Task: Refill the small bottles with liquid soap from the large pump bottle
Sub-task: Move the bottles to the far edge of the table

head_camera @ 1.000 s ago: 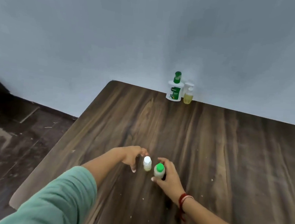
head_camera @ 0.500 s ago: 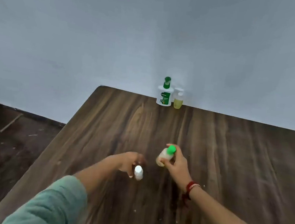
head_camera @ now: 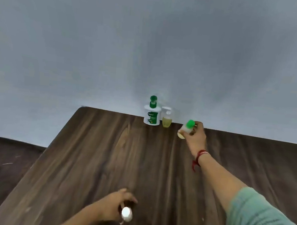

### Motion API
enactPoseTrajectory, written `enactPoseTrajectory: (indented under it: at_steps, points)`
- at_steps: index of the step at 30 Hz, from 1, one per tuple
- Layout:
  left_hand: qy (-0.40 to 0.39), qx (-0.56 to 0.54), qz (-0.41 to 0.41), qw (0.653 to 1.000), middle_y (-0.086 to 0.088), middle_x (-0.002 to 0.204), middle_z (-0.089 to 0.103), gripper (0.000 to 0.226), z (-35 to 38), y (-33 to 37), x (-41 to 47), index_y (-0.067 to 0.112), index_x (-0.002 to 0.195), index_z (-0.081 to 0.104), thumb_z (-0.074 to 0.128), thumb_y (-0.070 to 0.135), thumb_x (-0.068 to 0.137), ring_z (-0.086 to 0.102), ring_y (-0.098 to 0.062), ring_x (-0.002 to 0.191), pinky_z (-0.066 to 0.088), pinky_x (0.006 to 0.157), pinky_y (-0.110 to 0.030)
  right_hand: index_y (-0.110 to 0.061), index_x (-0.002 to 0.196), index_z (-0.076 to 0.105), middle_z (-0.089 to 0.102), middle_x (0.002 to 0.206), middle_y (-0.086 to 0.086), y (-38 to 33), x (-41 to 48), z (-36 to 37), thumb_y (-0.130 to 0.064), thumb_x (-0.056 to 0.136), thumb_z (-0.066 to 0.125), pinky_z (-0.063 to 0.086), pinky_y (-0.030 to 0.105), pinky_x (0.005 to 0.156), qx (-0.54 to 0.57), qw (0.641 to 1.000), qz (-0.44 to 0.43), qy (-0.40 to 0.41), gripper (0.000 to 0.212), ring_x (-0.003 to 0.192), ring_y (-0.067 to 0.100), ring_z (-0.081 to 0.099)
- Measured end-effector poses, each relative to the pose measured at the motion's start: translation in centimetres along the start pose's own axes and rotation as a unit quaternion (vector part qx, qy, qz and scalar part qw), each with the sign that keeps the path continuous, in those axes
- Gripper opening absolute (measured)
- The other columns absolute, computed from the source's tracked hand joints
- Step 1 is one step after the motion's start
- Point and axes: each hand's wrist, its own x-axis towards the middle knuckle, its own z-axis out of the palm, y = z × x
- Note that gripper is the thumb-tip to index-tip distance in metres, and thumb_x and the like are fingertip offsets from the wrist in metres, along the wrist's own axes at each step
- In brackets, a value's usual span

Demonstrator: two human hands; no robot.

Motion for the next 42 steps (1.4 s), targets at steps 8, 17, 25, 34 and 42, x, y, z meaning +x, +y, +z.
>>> enactPoseTrajectory:
  at_steps: [8,17,25,34,42]
  points:
    - [-0.041,-0.022,0.038,0.998,0.008,0.107,0.061,0.027,-0.4,1.0,2.2,0.035,0.101,0.066,0.058,0.028,0.076,0.056,-0.001,0.102,0.042,0.096,-0.021,-0.01,0.118,0.051,0.058,0.111,0.003,3.0,5.2,2.6,-0.011,0.077,0.081,0.043,0.026,0.087,-0.032,0.999,0.011,-0.012,0.051,0.1,0.019,0.055]
    - [0.046,-0.086,0.003,0.995,0.036,0.089,0.058,0.039,-2.2,1.8,6.9,0.027,0.096,0.069,0.071,0.01,0.061,0.055,0.011,0.096,0.035,0.094,-0.009,-0.008,0.119,0.053,0.059,0.106,0.001,5.5,7.8,4.1,-0.008,0.076,0.08,0.044,0.025,0.087,-0.045,0.999,0.015,-0.015,0.05,0.098,0.019,0.057]
    - [0.079,-0.148,-0.024,0.986,0.003,0.109,0.06,0.044,-4.6,2.7,10.1,0.038,0.1,0.06,0.077,0.01,0.07,0.059,-0.004,0.103,0.046,0.093,-0.02,-0.012,0.124,0.052,0.062,0.121,0.007,6.3,9.5,5.2,-0.013,0.078,0.08,0.048,0.033,0.096,-0.075,0.997,0.007,-0.033,0.054,0.105,0.023,0.06]
    - [0.1,-0.129,-0.04,0.986,0.006,0.112,0.057,0.044,-5.8,2.4,11.6,0.043,0.101,0.054,0.076,0.015,0.075,0.057,-0.005,0.105,0.047,0.096,-0.023,-0.013,0.121,0.052,0.062,0.118,0.006,6.6,10.4,6.2,-0.01,0.077,0.08,0.048,0.032,0.094,-0.071,0.996,0.009,-0.052,0.052,0.104,0.022,0.06]
    - [0.1,-0.118,-0.065,0.986,0.007,0.113,0.055,0.04,-6.3,2.1,12.7,0.032,0.11,0.058,0.076,0.017,0.078,0.057,-0.009,0.106,0.046,0.095,-0.02,-0.01,0.127,0.051,0.051,0.125,0.01,7.0,11.0,6.4,-0.011,0.076,0.08,0.045,0.033,0.099,-0.094,0.994,-0.019,-0.054,0.059,0.111,0.024,0.053]
